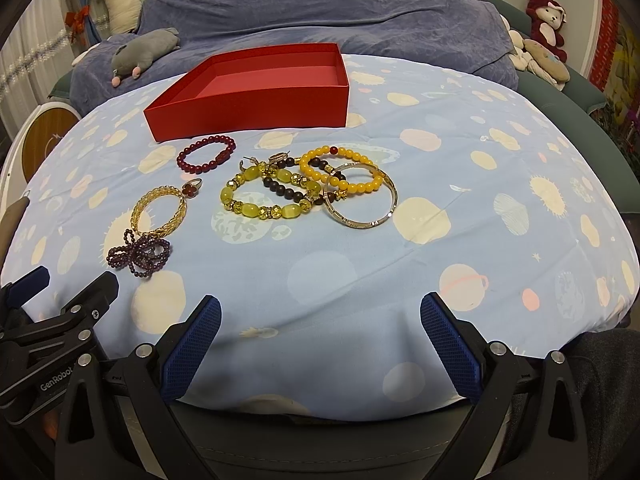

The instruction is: Organize jewelry

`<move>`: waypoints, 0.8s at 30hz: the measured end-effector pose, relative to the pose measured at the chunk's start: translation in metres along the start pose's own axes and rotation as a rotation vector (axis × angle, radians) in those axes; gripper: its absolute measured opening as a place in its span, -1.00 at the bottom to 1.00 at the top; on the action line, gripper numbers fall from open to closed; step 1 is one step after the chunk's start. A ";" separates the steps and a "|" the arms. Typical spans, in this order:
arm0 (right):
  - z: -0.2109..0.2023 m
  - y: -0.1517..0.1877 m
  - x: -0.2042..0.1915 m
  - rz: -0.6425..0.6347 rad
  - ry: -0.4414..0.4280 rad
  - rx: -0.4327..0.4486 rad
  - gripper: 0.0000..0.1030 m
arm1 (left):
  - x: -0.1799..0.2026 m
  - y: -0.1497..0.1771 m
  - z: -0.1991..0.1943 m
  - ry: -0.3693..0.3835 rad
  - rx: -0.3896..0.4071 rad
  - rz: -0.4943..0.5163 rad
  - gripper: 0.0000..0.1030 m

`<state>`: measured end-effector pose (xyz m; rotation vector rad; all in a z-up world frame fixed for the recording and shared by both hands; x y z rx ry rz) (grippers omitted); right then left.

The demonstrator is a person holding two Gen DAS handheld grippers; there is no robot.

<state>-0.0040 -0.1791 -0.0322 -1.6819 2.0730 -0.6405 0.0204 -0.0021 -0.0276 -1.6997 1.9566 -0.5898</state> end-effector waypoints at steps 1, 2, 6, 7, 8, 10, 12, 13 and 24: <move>0.000 0.000 0.000 0.000 0.000 0.000 0.86 | 0.000 0.000 0.000 0.000 0.000 0.000 0.86; 0.000 0.000 0.000 0.001 0.000 0.001 0.86 | 0.000 0.000 0.000 -0.001 0.000 -0.001 0.86; 0.000 0.000 0.000 0.001 -0.001 0.001 0.86 | 0.001 0.000 -0.001 0.000 0.001 0.000 0.86; 0.000 0.000 0.000 0.001 0.000 0.001 0.86 | 0.000 0.000 -0.001 0.001 0.001 0.000 0.86; 0.000 0.000 0.000 0.001 0.000 0.000 0.86 | 0.000 0.000 -0.001 0.000 0.001 0.000 0.86; 0.000 0.000 0.000 0.001 0.001 0.001 0.86 | 0.000 0.000 -0.001 0.001 0.000 -0.001 0.86; 0.001 0.000 0.001 0.003 0.000 0.000 0.86 | 0.000 0.000 -0.001 0.000 0.000 -0.001 0.86; 0.001 0.000 0.001 0.004 0.001 0.000 0.86 | 0.000 0.000 -0.001 0.000 0.000 0.000 0.86; 0.000 0.000 0.001 0.005 0.001 0.000 0.86 | 0.000 0.000 -0.001 0.001 0.000 0.000 0.86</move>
Point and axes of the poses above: each gripper's, at about its wrist camera, not at the fingertips, and z roughly the way its jaws point, x to its right, y to its underside, the point moved 4 cm from there along z, roughly the way its jaws point, and after that the axes turned 1 degree about z, right-handed, at the moved point
